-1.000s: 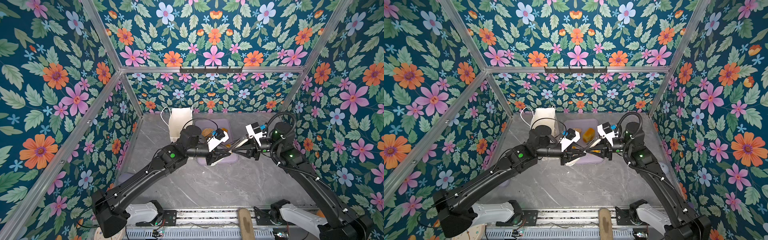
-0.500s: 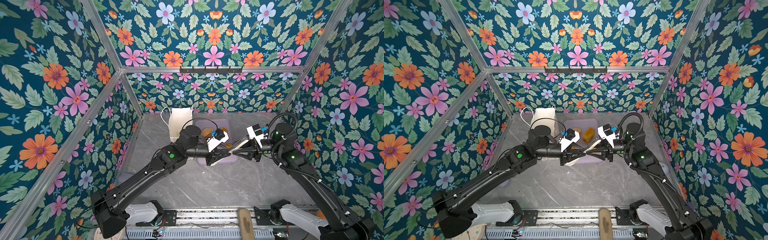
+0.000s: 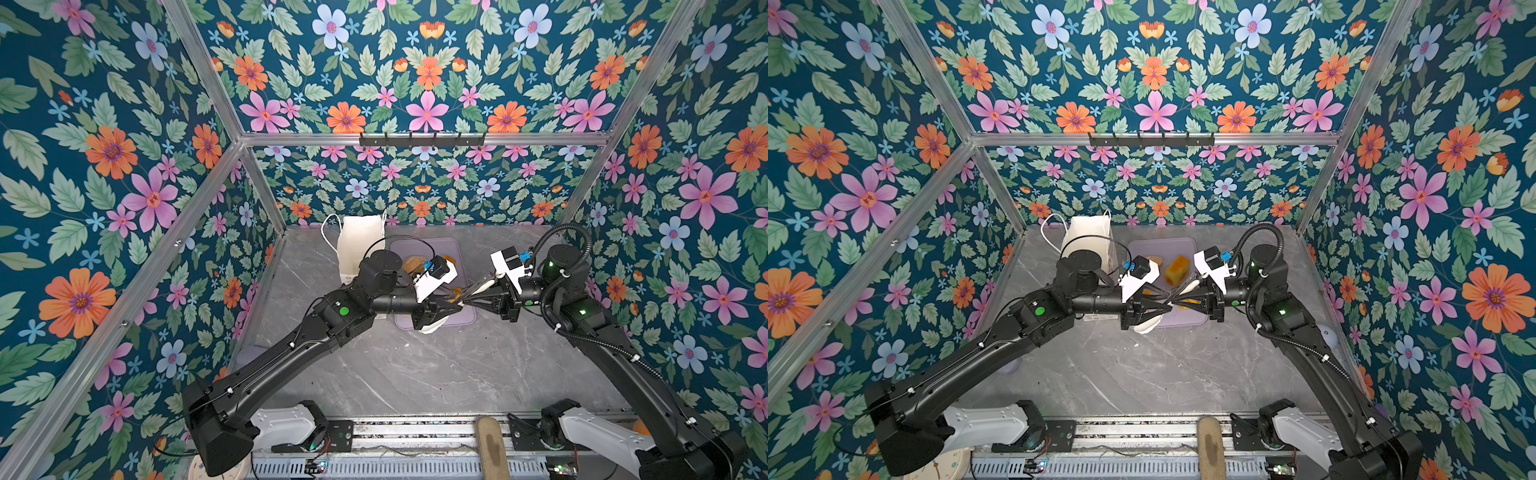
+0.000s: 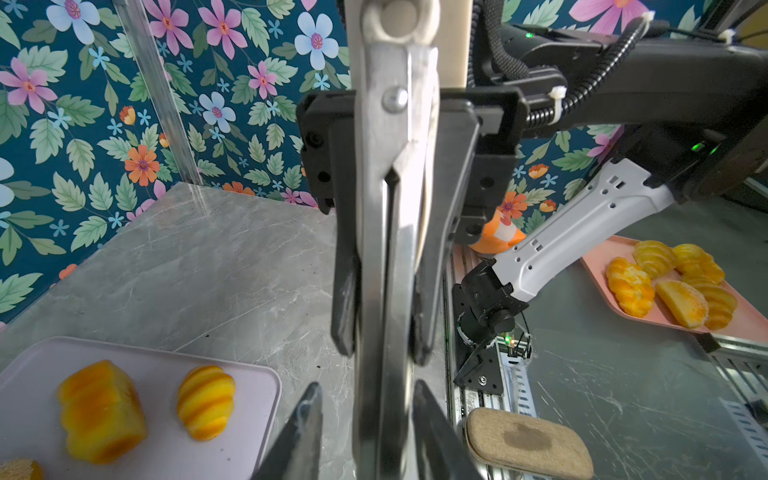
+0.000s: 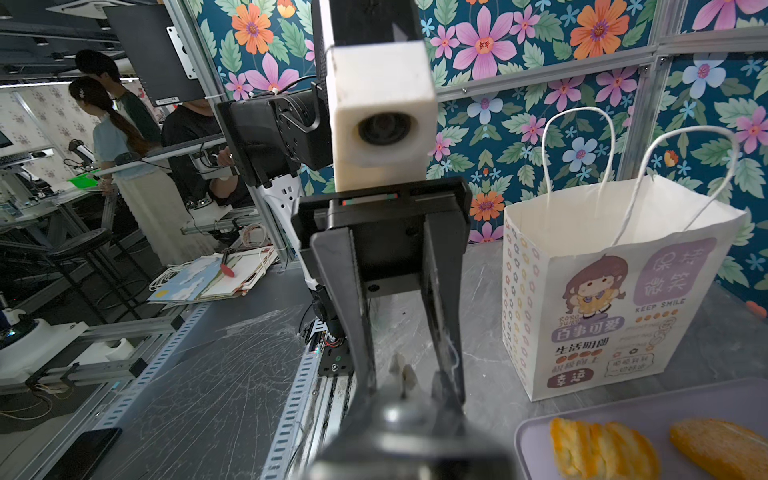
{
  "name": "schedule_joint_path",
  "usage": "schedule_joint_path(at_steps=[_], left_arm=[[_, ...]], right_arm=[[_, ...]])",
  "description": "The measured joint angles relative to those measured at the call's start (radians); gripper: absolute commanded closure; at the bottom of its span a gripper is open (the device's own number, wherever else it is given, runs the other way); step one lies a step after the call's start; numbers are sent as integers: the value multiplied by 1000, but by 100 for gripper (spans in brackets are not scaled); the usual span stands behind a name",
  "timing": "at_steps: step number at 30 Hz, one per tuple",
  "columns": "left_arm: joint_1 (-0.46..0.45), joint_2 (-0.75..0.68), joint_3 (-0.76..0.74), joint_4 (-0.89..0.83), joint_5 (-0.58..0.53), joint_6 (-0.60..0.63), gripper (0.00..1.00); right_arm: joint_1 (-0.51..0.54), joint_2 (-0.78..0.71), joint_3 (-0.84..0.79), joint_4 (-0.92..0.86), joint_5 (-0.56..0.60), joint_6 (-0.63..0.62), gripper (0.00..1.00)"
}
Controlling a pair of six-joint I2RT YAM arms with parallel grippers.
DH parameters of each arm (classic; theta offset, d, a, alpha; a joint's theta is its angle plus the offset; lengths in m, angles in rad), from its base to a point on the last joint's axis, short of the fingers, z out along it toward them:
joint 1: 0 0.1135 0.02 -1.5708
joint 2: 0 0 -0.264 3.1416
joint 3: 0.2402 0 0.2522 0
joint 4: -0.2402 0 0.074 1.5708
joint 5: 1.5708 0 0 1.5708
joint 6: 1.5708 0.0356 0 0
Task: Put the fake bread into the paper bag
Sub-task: 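Open the left gripper and swing it to the bag rim while right holds tongs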
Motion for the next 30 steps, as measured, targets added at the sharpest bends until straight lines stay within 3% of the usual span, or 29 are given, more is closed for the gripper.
schedule_joint_path(at_steps=[7, 12, 20, 26, 30], left_arm=[[3, -2, 10, -8, -62, -19, 37], [55, -28, 7, -11, -156, -61, 27], [372, -122, 8, -17, -377, -251, 20], [494, -158, 62, -113, -557, -354, 17], [524, -168, 84, -171, -600, -372, 16]], right_arm=[[0, -4, 10, -43, 53, -25, 91], [1, -6, 10, -59, 130, -43, 87], [1, 24, 9, -74, 334, -66, 88], [1, 60, 9, -77, 497, -63, 76], [1, 81, 8, -74, 565, -57, 65]])
